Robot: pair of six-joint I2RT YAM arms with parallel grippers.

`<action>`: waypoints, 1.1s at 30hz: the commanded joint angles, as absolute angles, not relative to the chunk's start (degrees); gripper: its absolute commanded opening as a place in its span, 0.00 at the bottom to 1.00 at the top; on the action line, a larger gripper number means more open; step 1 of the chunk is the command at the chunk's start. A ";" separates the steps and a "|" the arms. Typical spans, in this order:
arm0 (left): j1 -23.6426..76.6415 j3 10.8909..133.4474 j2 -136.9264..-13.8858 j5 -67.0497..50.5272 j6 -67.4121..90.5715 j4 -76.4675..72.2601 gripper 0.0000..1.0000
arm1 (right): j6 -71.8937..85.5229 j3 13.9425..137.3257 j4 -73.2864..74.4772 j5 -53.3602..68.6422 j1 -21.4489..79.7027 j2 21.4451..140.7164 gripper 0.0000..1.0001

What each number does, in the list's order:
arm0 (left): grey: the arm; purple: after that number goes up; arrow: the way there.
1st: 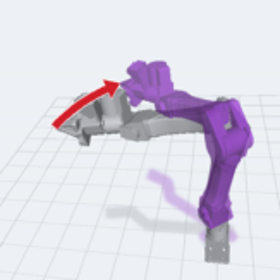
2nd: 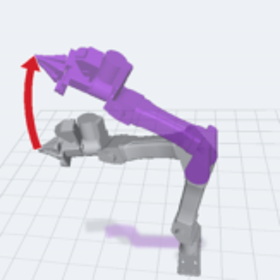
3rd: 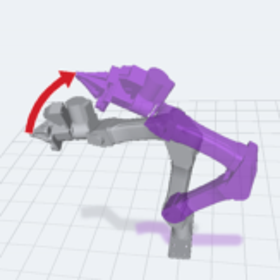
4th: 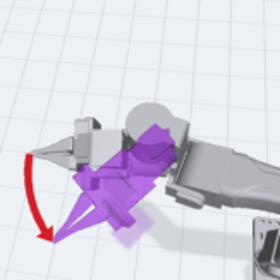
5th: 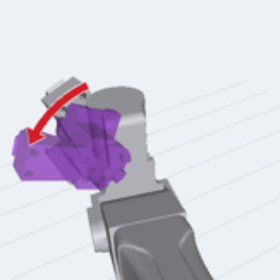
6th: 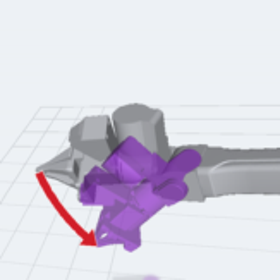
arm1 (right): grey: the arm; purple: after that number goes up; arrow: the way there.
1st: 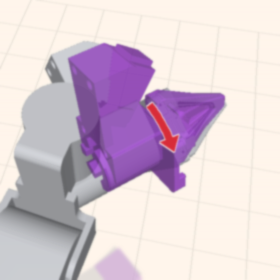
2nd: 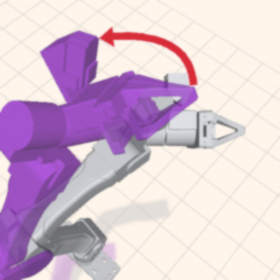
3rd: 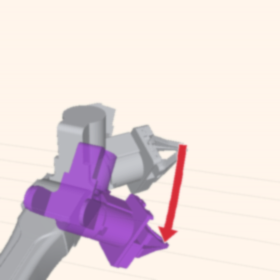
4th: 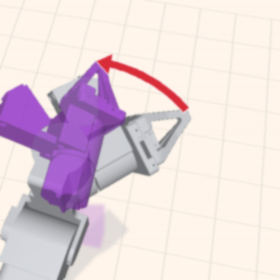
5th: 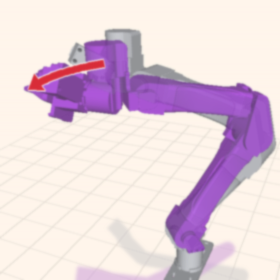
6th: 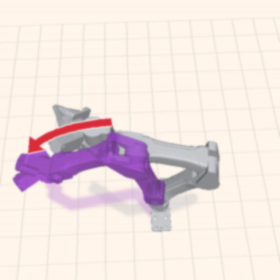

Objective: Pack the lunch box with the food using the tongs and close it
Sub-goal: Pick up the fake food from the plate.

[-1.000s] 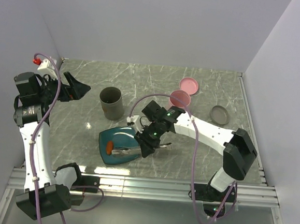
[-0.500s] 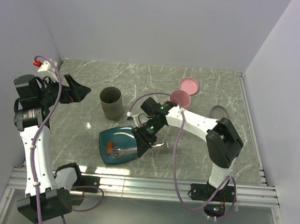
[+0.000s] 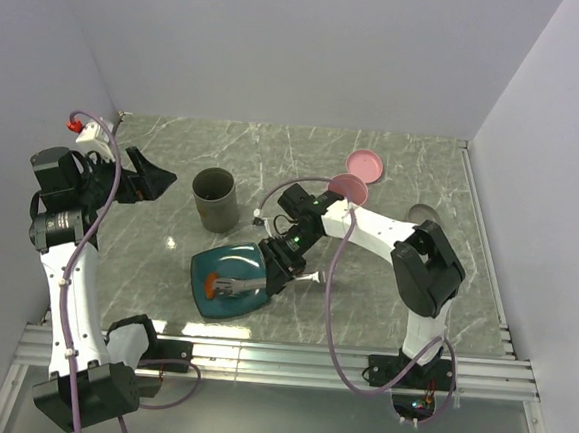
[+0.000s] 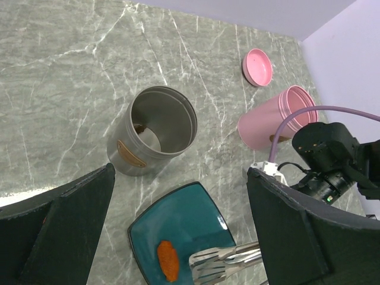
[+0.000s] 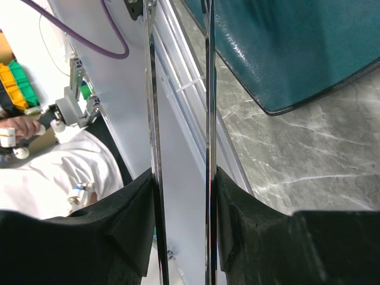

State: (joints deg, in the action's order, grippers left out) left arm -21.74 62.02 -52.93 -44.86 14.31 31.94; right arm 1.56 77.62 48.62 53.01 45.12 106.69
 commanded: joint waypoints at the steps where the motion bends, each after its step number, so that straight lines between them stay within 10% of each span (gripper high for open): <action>1: -21.88 61.96 -51.94 -44.56 14.15 30.06 0.99 | 3.69 79.98 47.37 53.44 45.26 107.93 0.47; 33: -21.88 60.03 -52.29 -43.51 13.01 29.62 0.99 | 6.59 88.68 48.52 53.96 45.35 117.51 0.49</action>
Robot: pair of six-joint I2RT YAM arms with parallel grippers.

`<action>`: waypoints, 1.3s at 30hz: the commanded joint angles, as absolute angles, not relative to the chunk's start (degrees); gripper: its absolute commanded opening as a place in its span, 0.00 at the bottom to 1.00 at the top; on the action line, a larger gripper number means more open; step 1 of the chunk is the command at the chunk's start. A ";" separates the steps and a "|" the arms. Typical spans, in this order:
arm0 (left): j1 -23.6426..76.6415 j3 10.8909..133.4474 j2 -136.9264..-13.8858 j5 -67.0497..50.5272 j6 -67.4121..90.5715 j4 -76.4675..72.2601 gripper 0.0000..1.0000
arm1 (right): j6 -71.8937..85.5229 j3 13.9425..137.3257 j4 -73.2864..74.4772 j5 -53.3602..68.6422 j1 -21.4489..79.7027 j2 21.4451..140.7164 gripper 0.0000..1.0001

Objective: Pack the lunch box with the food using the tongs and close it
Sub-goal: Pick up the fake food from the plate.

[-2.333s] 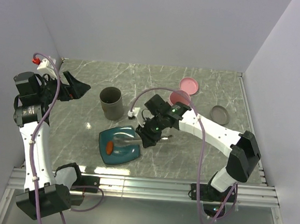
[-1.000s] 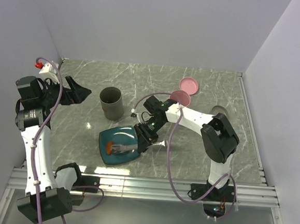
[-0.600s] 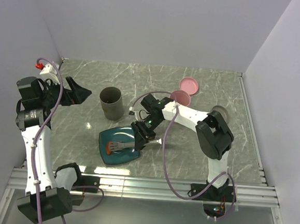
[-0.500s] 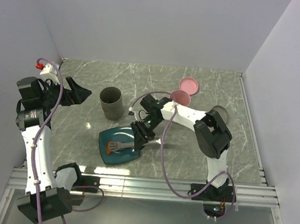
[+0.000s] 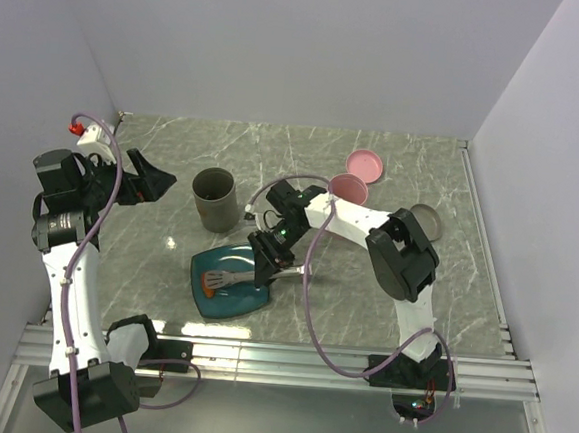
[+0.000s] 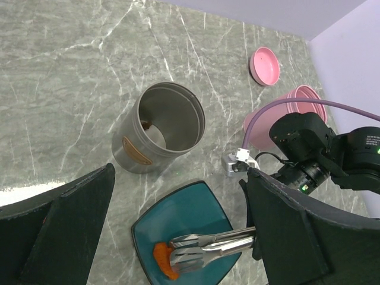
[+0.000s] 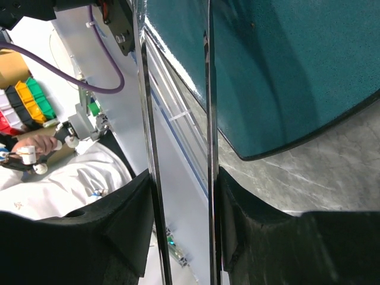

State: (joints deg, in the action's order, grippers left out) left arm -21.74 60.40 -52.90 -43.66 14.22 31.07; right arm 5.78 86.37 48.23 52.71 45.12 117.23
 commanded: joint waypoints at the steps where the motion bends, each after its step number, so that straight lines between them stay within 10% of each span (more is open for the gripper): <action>1: -21.88 60.03 -52.29 -43.51 13.01 29.53 0.99 | 6.59 88.68 48.43 53.96 45.35 117.51 0.49; 24: -21.88 60.64 -53.17 -44.12 13.36 29.27 1.00 | 3.69 87.54 50.10 52.73 42.19 112.33 0.01; 39: -21.97 60.65 -53.35 -44.38 13.89 28.39 1.00 | -1.30 86.83 53.08 52.12 41.31 105.82 0.00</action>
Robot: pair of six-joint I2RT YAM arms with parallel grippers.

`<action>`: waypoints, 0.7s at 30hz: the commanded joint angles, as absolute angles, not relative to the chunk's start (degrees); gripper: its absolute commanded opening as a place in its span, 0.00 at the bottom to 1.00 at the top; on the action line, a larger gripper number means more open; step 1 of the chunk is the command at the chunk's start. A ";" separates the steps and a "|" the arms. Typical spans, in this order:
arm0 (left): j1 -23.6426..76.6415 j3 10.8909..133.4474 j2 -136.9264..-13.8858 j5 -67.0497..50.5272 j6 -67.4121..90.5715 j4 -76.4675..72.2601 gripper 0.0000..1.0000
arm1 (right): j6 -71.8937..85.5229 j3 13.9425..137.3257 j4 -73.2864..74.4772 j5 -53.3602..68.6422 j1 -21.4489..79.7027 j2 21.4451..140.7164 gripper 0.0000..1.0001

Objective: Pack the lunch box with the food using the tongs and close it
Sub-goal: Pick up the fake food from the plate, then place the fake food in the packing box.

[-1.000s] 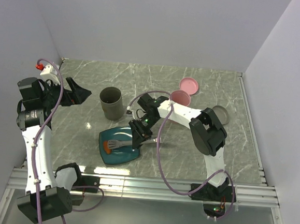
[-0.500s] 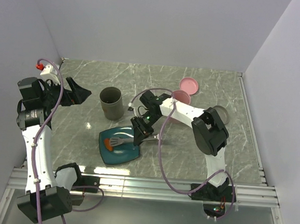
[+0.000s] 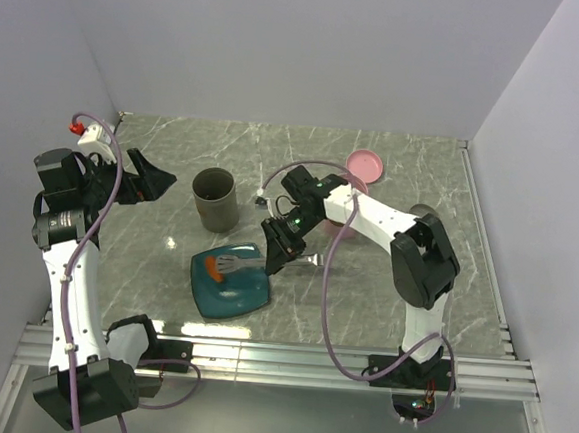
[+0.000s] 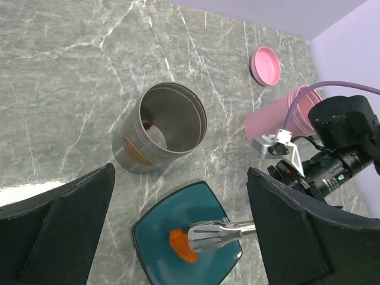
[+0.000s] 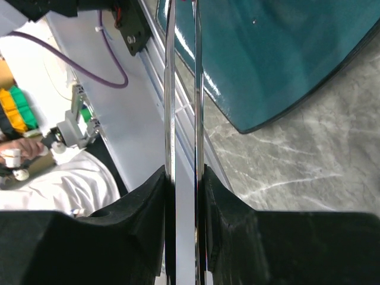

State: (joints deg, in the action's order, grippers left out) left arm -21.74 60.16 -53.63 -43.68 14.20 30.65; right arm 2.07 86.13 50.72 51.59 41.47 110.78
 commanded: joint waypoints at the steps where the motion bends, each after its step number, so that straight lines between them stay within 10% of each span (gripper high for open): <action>1: -21.97 60.56 -53.35 -44.65 14.15 28.21 0.99 | -1.84 86.92 53.96 51.95 41.31 104.95 0.00; 21: -21.88 60.73 -54.05 -45.70 16.52 25.23 0.99 | 2.09 109.41 53.18 50.80 32.61 105.45 0.00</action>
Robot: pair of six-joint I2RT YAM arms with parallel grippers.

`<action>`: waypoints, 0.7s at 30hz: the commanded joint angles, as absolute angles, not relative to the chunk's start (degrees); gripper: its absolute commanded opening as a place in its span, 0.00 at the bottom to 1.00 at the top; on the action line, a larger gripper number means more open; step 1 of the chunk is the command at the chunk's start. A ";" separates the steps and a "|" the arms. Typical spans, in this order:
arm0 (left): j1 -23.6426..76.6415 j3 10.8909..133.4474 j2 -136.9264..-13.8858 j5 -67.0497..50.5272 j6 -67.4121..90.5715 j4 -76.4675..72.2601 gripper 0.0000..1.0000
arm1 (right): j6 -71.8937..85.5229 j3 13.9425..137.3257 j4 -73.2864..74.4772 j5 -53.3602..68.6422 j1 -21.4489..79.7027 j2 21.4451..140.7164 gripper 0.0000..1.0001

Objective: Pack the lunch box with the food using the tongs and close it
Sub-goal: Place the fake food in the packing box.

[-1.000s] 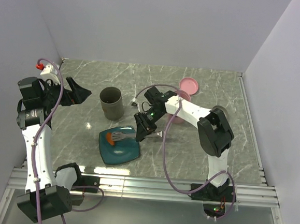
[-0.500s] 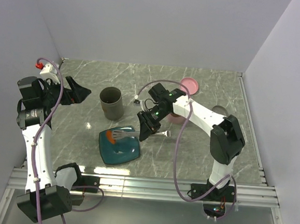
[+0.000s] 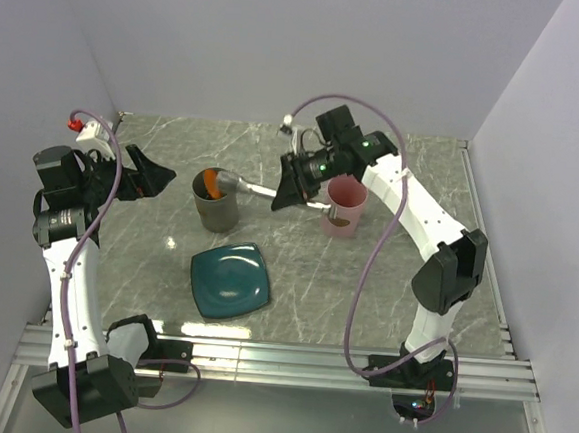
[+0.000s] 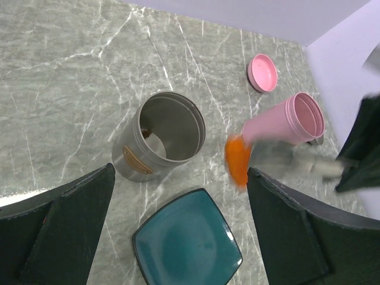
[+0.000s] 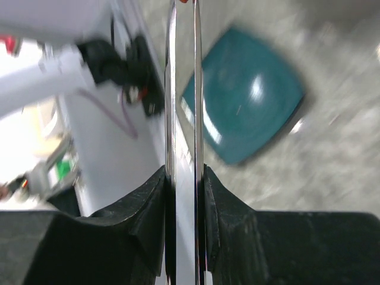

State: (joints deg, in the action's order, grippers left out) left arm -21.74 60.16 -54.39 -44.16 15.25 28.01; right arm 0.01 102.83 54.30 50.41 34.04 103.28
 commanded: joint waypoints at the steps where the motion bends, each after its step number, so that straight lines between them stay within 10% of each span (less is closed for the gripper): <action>1: -21.88 60.73 -54.05 -45.70 16.61 25.14 0.99 | 2.63 110.82 52.22 50.37 32.17 106.16 0.00; 21: -21.97 59.50 -54.76 -44.56 16.35 24.26 0.99 | 2.99 121.03 50.27 43.51 31.11 116.19 0.00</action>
State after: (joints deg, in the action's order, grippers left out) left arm -21.74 59.99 -55.29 -43.90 15.97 27.05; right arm 3.51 117.14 51.94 43.40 31.22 115.79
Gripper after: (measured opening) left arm 0.995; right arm 0.327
